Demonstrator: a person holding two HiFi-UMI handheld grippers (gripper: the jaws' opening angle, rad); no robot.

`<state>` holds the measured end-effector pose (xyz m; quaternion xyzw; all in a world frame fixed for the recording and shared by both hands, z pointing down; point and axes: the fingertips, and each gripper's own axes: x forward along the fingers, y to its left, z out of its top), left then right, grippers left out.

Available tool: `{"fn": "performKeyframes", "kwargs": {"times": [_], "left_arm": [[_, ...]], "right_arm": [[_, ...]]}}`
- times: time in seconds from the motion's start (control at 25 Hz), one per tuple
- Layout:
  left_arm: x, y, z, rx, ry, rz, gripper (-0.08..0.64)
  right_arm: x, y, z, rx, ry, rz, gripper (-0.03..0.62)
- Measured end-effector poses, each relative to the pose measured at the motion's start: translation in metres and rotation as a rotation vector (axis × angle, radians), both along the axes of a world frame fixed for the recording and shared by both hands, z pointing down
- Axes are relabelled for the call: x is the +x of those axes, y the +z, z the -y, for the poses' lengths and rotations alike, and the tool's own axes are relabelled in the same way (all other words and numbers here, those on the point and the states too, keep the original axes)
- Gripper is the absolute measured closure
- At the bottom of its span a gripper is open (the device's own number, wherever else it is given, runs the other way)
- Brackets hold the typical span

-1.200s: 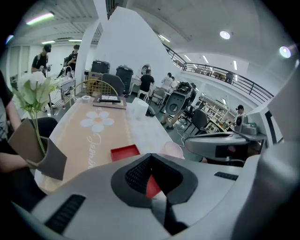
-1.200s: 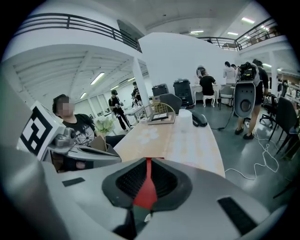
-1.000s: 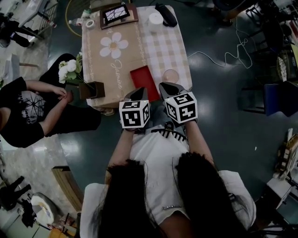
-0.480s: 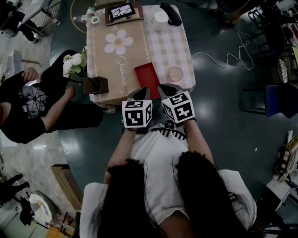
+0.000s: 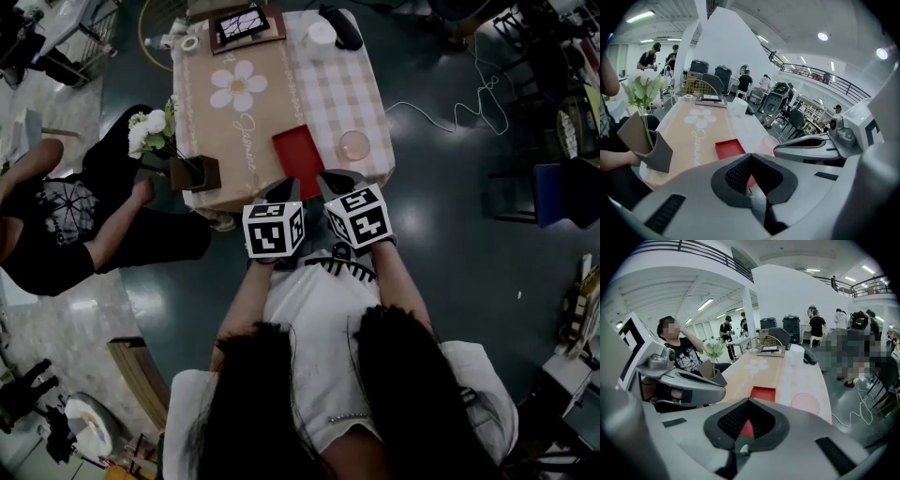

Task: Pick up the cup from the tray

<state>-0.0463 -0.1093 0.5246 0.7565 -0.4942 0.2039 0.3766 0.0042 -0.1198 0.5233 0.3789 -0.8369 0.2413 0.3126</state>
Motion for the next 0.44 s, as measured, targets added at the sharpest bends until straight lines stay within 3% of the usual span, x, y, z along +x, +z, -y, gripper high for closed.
{"fn": "performKeyframes", "kwargs": {"times": [0.44], "left_arm": [[0.0009, -0.0022, -0.0047, 0.02, 0.02, 0.012, 0.558]], "right_arm": [[-0.0026, -0.0034, -0.0062, 0.018, -0.004, 0.004, 0.586]]}}
